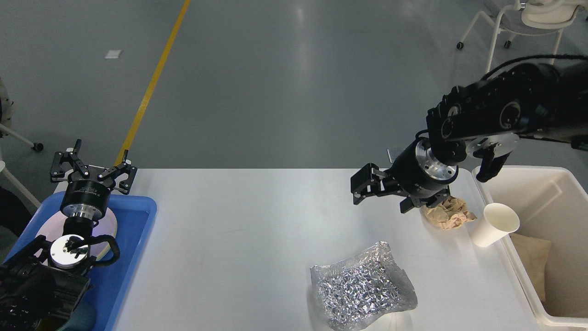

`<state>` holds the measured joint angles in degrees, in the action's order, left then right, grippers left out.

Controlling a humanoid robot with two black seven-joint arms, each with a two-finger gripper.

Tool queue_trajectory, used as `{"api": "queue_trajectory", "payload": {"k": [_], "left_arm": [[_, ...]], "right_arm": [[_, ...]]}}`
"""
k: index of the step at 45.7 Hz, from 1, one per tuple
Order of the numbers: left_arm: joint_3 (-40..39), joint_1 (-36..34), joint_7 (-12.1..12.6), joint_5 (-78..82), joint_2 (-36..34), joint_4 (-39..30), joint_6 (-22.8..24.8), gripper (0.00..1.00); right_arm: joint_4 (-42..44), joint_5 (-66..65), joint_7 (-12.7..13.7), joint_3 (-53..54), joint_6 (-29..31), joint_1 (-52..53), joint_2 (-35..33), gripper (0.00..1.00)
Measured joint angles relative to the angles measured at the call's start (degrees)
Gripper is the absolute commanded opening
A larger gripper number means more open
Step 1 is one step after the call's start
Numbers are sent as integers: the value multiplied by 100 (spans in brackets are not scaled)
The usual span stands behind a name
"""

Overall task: Tidy desktop
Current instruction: 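Withdraw the right gripper up and back over the table, then lower the right gripper onto the silver foil bag and grasp it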

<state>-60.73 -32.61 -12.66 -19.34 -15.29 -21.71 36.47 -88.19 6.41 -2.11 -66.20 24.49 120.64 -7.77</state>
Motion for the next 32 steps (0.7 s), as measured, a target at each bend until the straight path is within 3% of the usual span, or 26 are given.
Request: {"api": "queue_trajectory", "payload": {"k": [6,21,32], "left_arm": [[0,0,0,1,0,0,0,97],[0,0,0,0,0,0,0,97],[0,0,0,1,0,0,0,97]], "right_arm": [[-499,12,169,23,-447,-60,115,100],[-16,68,186,-720,-1531,-890,-18,100],[-74,104,181,-679,-2207,-1748,-131,100]]}}
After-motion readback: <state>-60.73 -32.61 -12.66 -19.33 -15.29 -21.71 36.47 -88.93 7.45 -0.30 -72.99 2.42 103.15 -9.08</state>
